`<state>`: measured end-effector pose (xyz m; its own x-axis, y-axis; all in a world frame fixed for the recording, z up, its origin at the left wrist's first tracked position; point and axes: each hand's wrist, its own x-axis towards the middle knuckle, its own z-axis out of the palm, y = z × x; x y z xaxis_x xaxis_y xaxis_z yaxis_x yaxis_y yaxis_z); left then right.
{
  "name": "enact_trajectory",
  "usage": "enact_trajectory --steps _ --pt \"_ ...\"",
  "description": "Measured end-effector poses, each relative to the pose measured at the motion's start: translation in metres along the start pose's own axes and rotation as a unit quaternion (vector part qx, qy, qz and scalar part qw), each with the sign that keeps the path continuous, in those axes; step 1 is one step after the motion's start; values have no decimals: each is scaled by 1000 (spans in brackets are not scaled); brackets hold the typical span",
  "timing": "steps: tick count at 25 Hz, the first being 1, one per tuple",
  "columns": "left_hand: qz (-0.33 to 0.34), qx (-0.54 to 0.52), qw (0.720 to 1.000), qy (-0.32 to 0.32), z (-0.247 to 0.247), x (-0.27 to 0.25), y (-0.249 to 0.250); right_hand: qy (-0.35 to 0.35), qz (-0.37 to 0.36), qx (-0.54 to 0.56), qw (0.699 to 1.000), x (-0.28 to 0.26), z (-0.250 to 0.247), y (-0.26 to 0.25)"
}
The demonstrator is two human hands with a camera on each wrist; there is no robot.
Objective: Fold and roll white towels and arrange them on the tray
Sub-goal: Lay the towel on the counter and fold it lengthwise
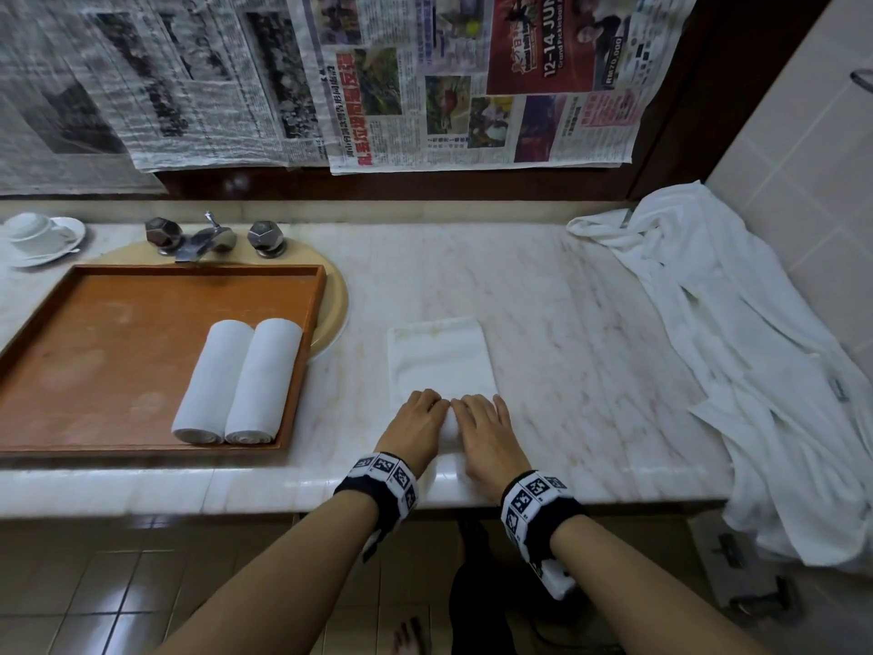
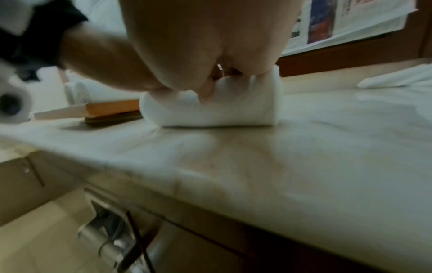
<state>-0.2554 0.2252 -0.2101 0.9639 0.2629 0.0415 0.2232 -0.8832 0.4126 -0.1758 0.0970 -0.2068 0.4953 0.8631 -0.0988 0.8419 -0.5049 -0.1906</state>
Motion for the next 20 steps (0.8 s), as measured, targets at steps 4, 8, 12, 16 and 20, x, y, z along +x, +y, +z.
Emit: enact_trajectory --steps 4,8,12,16,20 --pt "2 -17 996 87 17 -24 9 -31 -5 25 999 17 -16 7" --pt "63 -12 994 89 17 -28 8 -72 33 32 996 25 -24 5" --pt "21 -18 999 19 -3 2 1 20 13 16 1000 9 -10 0" --pt "1 -7 1000 -4 -7 9 2 10 -12 -11 1000 3 -3 9" --pt "3 -16 997 81 10 -21 10 -19 -42 32 998 16 -18 13"
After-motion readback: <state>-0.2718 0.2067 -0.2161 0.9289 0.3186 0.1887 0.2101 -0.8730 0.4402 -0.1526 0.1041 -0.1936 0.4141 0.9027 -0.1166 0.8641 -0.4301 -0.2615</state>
